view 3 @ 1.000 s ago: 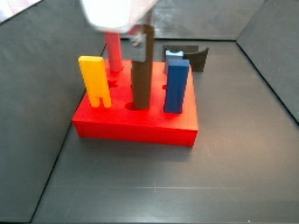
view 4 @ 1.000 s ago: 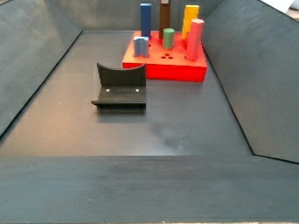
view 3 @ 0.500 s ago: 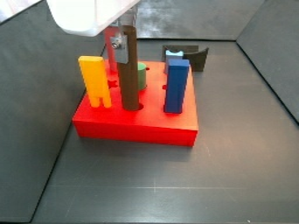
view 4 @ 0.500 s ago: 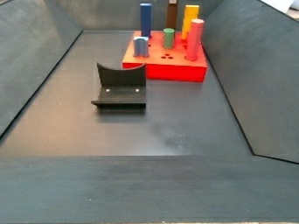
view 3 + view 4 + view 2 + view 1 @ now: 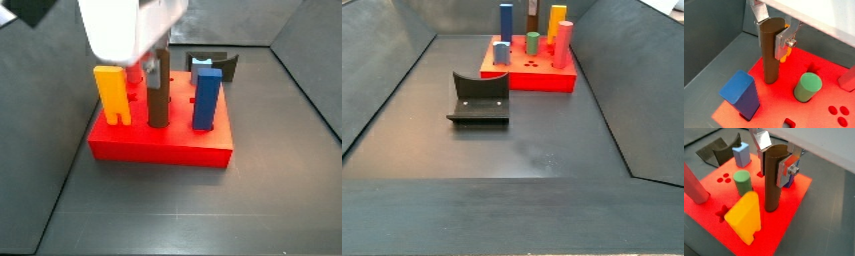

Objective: Pick up the oval object. Move up. Move to above the board. Insert the oval object.
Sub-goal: Insert the oval object.

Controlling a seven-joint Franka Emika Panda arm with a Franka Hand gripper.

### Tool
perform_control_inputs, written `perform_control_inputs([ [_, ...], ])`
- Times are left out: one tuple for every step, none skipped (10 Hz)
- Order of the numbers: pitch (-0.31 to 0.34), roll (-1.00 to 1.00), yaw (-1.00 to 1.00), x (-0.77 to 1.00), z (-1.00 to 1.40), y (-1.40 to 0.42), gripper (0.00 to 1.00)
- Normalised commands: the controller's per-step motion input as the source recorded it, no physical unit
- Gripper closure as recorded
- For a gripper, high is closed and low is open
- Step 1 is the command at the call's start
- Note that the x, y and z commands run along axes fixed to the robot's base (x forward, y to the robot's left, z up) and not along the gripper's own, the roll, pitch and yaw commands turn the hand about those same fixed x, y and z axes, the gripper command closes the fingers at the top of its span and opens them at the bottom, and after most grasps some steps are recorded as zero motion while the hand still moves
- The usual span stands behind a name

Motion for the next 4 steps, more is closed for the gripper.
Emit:
perform_control_inputs([
  [0.000, 0.00, -0.03, 0.00, -0.31, 0.00, 1.00],
  [0.000, 0.00, 0.00, -0.03, -0.11, 0.00, 1.00],
  [0.000, 0.02, 0.00, 0.00, 0.00, 0.01, 1.00],
  [0.000, 0.00, 0.00, 0.00, 0.00, 0.00, 1.00],
])
